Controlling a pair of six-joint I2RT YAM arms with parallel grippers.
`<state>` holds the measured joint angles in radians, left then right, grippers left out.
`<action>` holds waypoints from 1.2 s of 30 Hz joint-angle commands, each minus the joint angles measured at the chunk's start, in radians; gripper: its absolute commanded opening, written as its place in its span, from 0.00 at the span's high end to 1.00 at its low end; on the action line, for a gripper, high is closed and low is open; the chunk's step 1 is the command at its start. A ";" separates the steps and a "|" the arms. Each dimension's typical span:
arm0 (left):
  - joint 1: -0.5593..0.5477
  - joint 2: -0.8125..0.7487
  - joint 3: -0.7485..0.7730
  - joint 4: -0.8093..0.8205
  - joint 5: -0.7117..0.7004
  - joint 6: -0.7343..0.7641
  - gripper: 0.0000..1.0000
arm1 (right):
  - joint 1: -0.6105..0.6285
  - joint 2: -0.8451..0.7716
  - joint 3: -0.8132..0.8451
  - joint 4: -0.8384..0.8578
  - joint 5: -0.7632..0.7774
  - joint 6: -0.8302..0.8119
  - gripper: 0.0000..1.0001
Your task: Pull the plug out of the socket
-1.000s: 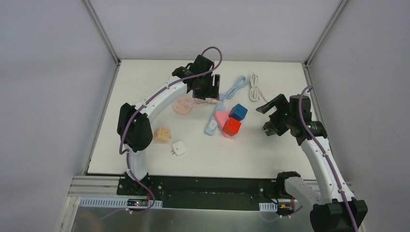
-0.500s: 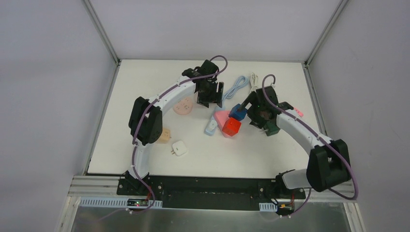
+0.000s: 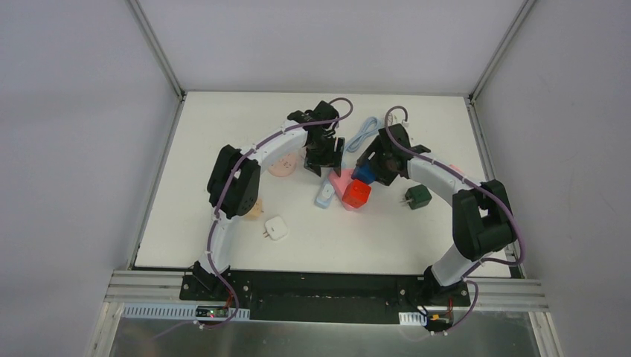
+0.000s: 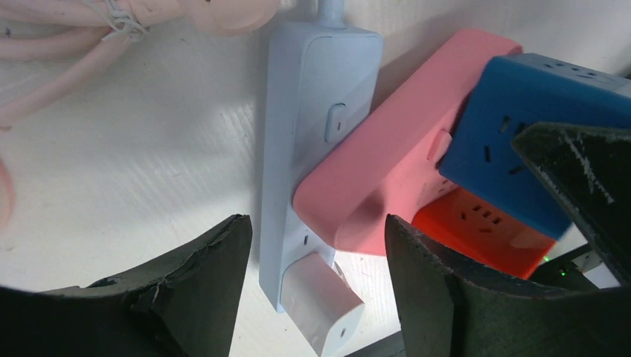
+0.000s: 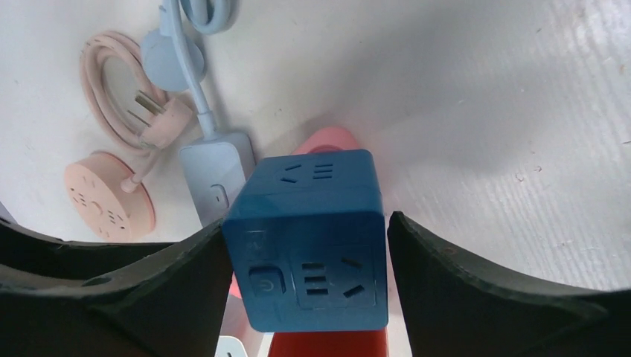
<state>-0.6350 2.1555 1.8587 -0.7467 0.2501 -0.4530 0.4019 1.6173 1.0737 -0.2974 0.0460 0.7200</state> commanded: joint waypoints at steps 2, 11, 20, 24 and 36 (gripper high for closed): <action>-0.002 0.039 0.030 -0.020 0.030 0.016 0.33 | 0.024 0.030 0.041 0.021 -0.036 -0.027 0.31; -0.002 0.081 0.010 -0.030 0.026 0.022 0.34 | 0.057 0.039 0.053 0.031 -0.106 -0.074 0.58; -0.002 0.090 -0.055 -0.040 0.013 0.028 0.35 | 0.065 0.039 0.047 0.064 -0.169 -0.077 1.00; -0.002 0.100 -0.072 -0.076 0.008 0.023 0.40 | 0.043 0.014 0.064 0.009 -0.194 -0.028 1.00; -0.002 0.066 -0.202 -0.049 0.005 0.009 0.56 | 0.151 0.068 0.260 -0.202 -0.052 -0.111 1.00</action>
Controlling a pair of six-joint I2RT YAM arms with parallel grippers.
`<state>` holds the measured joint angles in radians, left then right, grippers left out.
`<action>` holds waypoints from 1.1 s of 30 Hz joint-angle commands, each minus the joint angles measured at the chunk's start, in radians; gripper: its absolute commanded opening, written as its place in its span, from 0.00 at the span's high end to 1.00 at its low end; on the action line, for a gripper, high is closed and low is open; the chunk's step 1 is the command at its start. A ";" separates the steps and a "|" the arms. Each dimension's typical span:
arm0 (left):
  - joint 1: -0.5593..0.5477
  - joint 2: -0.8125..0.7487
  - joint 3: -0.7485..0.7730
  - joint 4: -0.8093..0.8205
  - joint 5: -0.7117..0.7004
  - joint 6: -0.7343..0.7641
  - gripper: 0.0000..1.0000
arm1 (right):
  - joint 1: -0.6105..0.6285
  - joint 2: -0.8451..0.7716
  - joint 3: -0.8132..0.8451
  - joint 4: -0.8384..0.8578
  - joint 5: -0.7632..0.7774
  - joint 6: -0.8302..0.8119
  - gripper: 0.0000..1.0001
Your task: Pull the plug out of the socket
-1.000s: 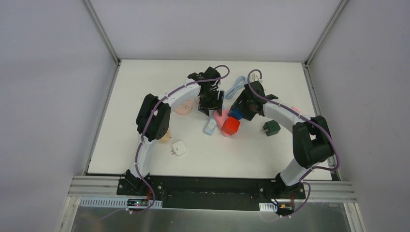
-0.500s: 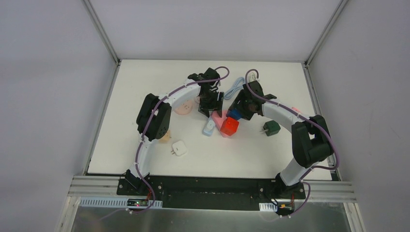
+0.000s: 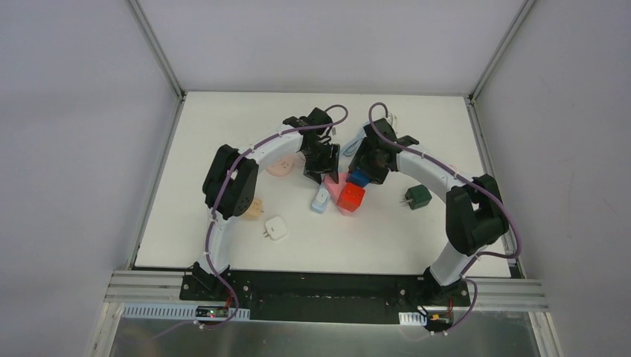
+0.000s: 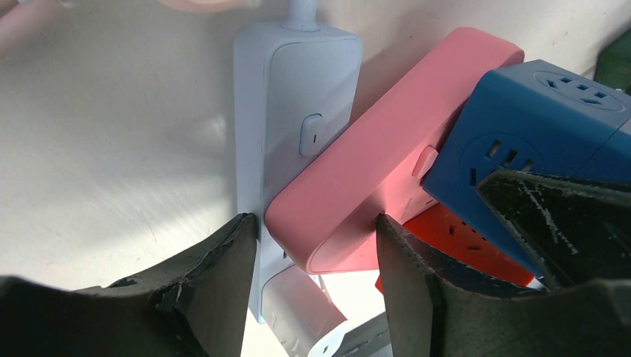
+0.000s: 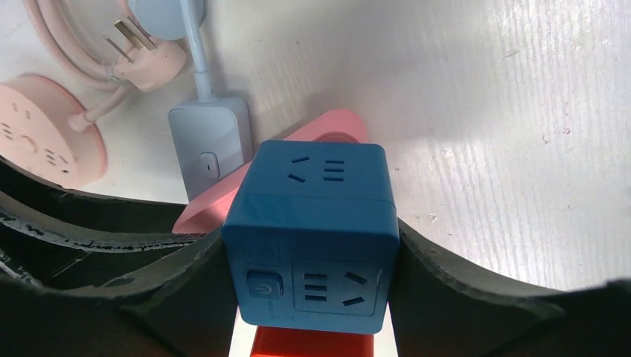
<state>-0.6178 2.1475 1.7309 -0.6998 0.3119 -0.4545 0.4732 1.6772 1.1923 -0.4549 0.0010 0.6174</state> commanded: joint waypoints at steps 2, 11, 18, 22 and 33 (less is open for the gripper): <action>-0.019 0.073 -0.074 -0.099 -0.056 0.008 0.58 | 0.081 0.003 0.131 -0.039 -0.009 -0.006 1.00; -0.019 0.076 -0.075 -0.126 -0.060 0.025 0.59 | 0.011 -0.099 0.019 0.178 -0.319 0.036 1.00; -0.019 0.085 -0.071 -0.146 -0.070 0.038 0.60 | 0.103 -0.042 0.032 0.091 -0.173 0.052 1.00; -0.019 0.085 -0.076 -0.152 -0.081 0.045 0.60 | 0.051 -0.084 0.017 0.104 -0.246 0.071 1.00; -0.019 0.100 -0.065 -0.161 -0.090 0.046 0.60 | 0.132 -0.031 0.054 0.011 -0.067 -0.018 1.00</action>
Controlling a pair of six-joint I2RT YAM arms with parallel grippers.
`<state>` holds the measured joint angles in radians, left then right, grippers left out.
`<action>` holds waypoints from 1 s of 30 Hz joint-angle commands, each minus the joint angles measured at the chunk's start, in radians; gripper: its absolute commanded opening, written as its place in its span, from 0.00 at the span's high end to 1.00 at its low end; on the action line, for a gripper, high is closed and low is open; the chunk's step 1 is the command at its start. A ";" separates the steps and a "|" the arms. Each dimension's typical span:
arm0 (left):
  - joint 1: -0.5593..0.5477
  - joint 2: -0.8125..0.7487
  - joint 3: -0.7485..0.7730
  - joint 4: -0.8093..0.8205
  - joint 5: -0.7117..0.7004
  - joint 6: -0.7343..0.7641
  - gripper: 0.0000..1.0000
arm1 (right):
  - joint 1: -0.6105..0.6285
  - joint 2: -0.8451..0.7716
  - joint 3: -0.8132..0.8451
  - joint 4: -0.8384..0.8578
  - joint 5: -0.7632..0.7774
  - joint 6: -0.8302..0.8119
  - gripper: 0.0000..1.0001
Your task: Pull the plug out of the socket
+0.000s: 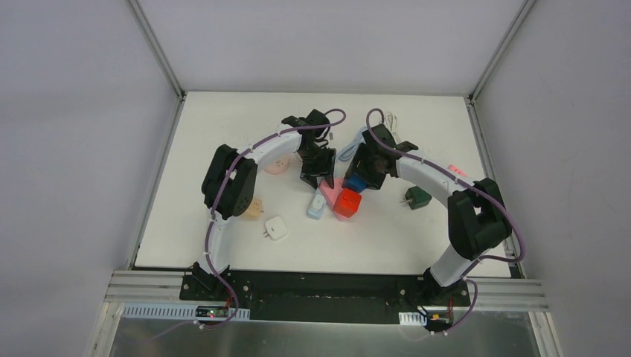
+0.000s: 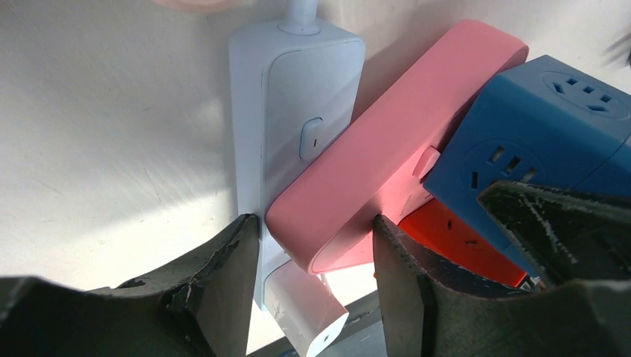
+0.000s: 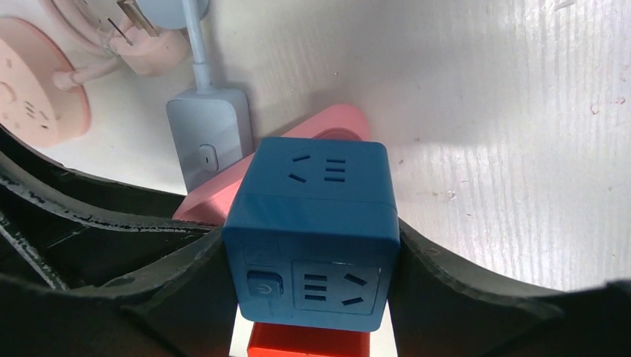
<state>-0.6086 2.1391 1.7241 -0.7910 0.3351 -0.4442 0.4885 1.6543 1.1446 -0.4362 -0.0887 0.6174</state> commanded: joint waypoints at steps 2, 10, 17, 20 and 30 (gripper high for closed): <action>-0.028 0.106 -0.061 -0.072 -0.128 0.038 0.61 | 0.118 -0.014 0.108 -0.040 0.096 -0.037 1.00; -0.028 0.064 -0.104 -0.024 -0.157 0.040 0.62 | 0.000 -0.118 -0.010 0.162 -0.245 0.032 1.00; -0.031 0.073 -0.099 -0.032 -0.181 0.043 0.63 | 0.112 -0.047 0.114 -0.018 -0.036 -0.072 1.00; -0.031 0.070 -0.092 -0.043 -0.208 0.051 0.63 | 0.090 -0.076 0.109 0.014 -0.124 -0.040 1.00; -0.037 0.070 -0.093 -0.060 -0.235 0.067 0.63 | 0.132 -0.042 0.145 -0.006 -0.084 -0.052 1.00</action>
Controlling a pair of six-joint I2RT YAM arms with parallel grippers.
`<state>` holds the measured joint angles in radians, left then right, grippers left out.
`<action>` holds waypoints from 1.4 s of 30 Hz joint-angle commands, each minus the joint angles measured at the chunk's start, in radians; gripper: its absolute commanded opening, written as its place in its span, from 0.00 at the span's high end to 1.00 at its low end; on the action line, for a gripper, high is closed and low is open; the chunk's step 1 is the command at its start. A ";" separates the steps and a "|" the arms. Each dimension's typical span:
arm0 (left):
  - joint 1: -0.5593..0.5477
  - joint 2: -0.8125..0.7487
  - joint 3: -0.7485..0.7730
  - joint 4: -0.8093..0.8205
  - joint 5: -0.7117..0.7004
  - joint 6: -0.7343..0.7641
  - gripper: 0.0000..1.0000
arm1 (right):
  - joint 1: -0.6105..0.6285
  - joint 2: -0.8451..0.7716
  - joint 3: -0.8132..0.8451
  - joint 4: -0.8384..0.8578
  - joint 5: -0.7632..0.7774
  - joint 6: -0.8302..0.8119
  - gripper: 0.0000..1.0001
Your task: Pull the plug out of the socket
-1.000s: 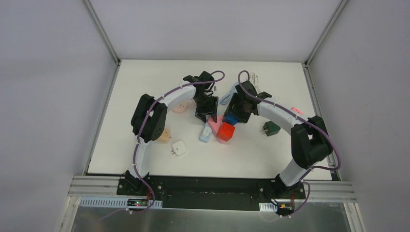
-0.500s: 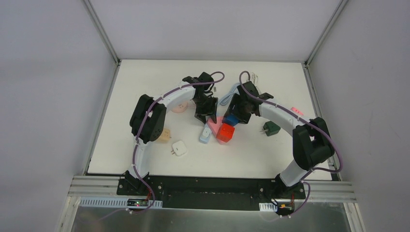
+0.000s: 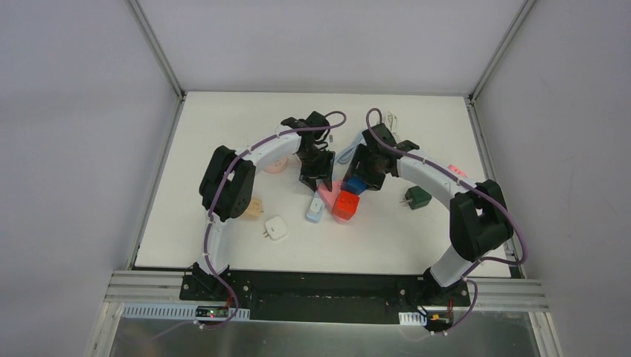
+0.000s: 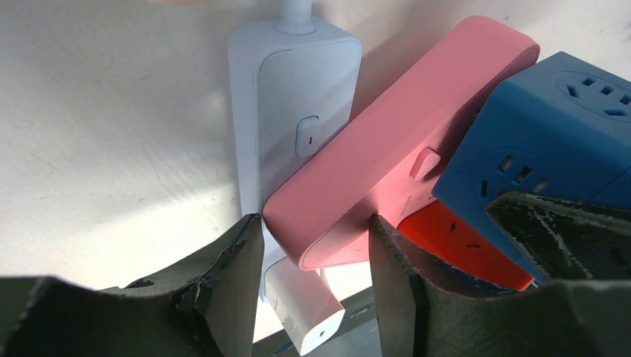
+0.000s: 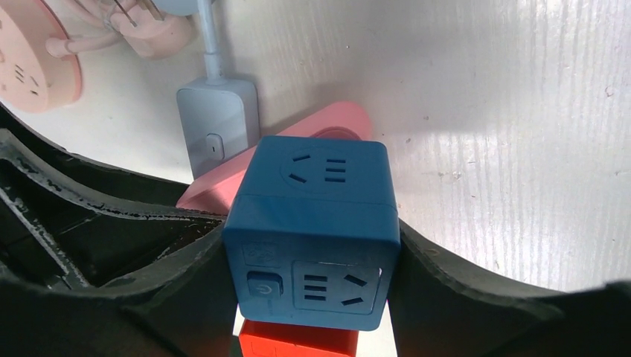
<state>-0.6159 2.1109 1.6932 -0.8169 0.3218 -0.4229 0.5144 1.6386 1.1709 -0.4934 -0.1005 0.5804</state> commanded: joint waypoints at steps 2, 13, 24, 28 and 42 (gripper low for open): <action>-0.031 0.097 -0.065 -0.033 -0.222 0.046 0.63 | 0.132 -0.007 0.141 -0.016 0.019 -0.040 1.00; -0.045 0.081 -0.095 -0.041 -0.278 0.051 0.64 | 0.025 -0.124 0.100 0.098 -0.192 0.012 1.00; -0.059 0.085 -0.092 -0.050 -0.297 0.045 0.64 | 0.050 -0.084 0.187 -0.128 0.078 -0.141 1.00; -0.059 0.083 -0.082 -0.054 -0.288 0.037 0.64 | -0.016 -0.155 0.118 -0.086 0.029 -0.112 1.00; -0.059 0.041 0.023 -0.067 -0.119 0.073 0.43 | -0.247 -0.222 -0.138 0.086 -0.175 -0.003 0.99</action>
<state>-0.6674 2.0941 1.7107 -0.8360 0.2333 -0.4034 0.3172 1.4166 1.0714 -0.5125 -0.1482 0.5278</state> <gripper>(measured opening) 0.546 0.638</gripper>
